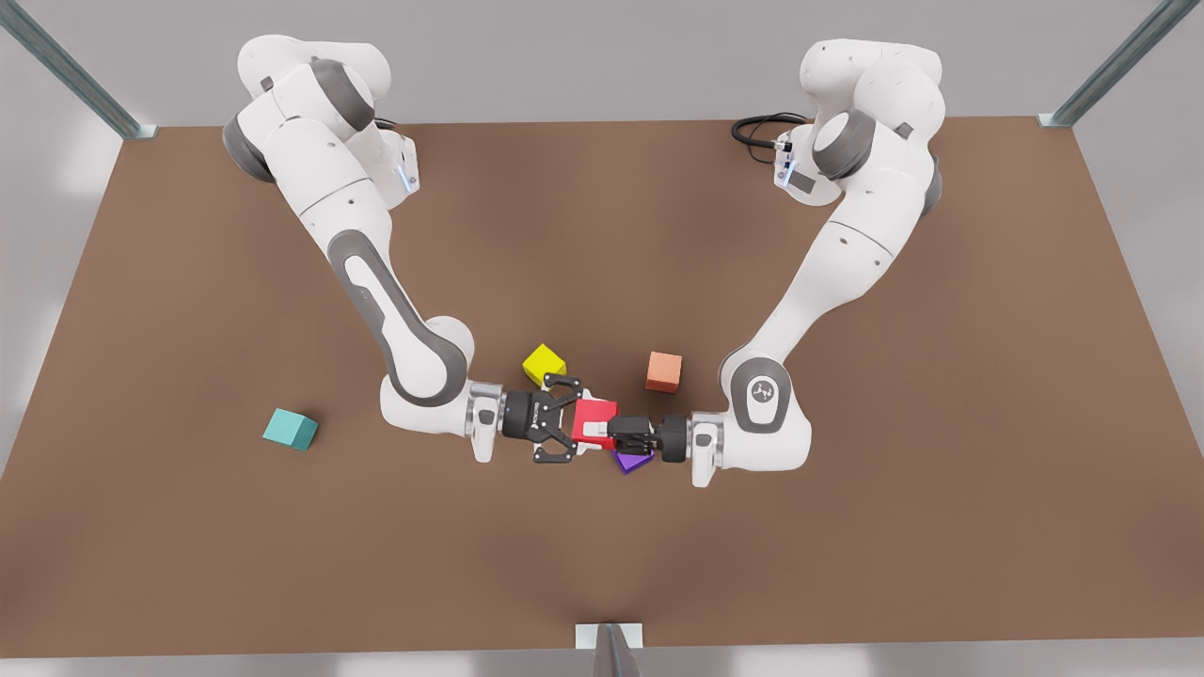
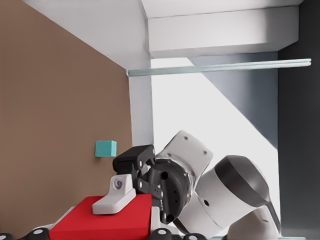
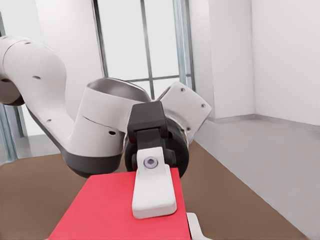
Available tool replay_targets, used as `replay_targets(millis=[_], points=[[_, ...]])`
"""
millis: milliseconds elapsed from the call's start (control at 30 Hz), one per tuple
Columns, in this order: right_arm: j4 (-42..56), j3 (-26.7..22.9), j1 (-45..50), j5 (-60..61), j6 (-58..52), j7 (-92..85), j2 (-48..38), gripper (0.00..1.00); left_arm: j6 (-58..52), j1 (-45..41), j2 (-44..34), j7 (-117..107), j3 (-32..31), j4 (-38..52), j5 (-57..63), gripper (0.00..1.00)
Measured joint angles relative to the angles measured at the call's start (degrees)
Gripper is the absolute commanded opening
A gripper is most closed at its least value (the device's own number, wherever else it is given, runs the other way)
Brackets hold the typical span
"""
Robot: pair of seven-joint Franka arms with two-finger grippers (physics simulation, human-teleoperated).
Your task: Pick up red wooden cube and pass to hand red wooden cube and place in blue wooden cube
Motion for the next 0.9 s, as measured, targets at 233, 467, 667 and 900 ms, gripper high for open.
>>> replay_targets(millis=[233,467,667,900], points=[[-0.03,-0.01,-0.32,-0.19,0.03,0.34,-0.06,0.6,0.19,0.32,-0.2,0.97,-0.06,-0.39,-1.91,1.0],[-0.65,-0.47,-6.23,-5.71,-1.81,0.84,-1.2,0.6,-6.43,11.52,-2.3,1.16,-0.06,-4.4,0.85,1.0],[-6.65,-6.37,-11.39,-33.31,-5.61,6.98,-9.46,0.6,-24.84,17.91,-14.76,-6.83,-1.1,3.65,43.73,1.0],[-7.14,-16.81,-12.25,-77.35,-14.04,22.66,-14.7,0.6,-37.25,6.02,-43.46,-17.65,24.06,-16.86,75.78,1.0]])
